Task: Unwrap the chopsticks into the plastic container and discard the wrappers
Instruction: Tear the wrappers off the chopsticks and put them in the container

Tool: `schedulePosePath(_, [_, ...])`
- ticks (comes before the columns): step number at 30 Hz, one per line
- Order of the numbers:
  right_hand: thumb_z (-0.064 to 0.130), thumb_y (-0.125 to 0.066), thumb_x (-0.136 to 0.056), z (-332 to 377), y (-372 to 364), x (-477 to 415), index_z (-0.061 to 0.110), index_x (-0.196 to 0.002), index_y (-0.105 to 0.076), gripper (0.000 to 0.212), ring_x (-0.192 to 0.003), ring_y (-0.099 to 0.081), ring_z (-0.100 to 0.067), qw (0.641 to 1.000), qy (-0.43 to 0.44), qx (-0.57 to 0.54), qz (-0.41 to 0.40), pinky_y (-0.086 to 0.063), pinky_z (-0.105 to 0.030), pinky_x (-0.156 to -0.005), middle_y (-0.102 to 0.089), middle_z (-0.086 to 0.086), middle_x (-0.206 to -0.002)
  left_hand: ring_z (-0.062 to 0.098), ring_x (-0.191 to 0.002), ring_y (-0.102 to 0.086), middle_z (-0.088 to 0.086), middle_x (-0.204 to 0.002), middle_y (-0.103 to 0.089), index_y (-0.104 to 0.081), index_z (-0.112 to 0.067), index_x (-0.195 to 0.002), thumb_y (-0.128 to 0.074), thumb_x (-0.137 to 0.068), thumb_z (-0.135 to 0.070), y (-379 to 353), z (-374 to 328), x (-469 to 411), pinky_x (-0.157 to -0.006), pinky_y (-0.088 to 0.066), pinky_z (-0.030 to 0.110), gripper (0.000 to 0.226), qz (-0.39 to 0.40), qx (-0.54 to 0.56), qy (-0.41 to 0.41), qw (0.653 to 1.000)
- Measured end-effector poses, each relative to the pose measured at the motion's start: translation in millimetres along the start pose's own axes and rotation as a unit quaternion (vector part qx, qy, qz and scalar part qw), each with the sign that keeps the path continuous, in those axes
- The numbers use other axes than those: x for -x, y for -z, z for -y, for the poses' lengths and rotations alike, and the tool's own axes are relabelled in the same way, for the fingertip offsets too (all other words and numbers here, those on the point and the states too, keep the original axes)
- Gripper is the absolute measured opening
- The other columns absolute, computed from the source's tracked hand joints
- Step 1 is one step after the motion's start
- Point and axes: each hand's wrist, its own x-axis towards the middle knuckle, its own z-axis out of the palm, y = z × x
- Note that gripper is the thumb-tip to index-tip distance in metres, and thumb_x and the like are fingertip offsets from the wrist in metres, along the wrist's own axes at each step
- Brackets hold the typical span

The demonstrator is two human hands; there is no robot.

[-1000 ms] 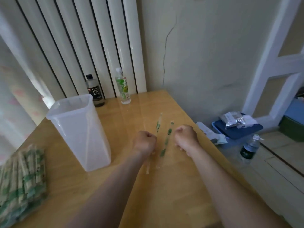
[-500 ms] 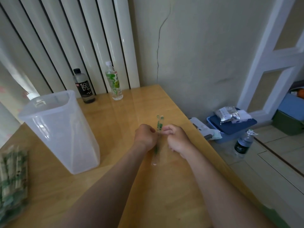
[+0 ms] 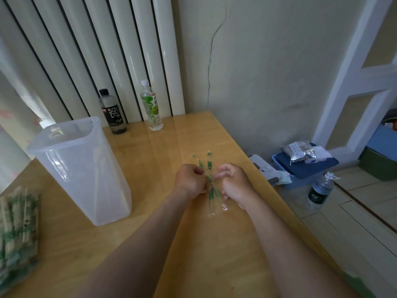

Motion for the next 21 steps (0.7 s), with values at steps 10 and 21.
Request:
schedulePosePath(10, [-0.012,-0.033,-0.086,2.8,3.3,7.3,0.027,-0.109,-0.062,0.054,-0.067,-0.055,-0.013,1.000,0.019,-0.004,0.015,-0.045,-0.026,-0.045,-0.070,0.014,-0.112,0.027,-0.074,-0.071,0.005,-0.087,-0.067,-0.066,-0.012,-0.099,-0.062,-0.091,-0.008,-1.4,-1.5,1.8,-0.071,-0.063,0.043,0.010,-0.013,0.005,-0.039,0.999])
schedulePosePath(21, [-0.013,-0.038,-0.081,-2.4,2.4,3.2,0.023,-0.126,-0.060,0.061,-0.079,-0.059,-0.017,1.000,0.008,-0.001,0.011,-0.047,-0.026,-0.049,-0.063,0.009,-0.130,0.022,-0.095,-0.065,0.001,-0.099,-0.068,-0.071,-0.013,-0.105,-0.075,-0.085,-0.020,5.4,5.1,1.5,-0.085,-0.052,0.027,0.022,-0.040,-0.095,-0.069,0.992])
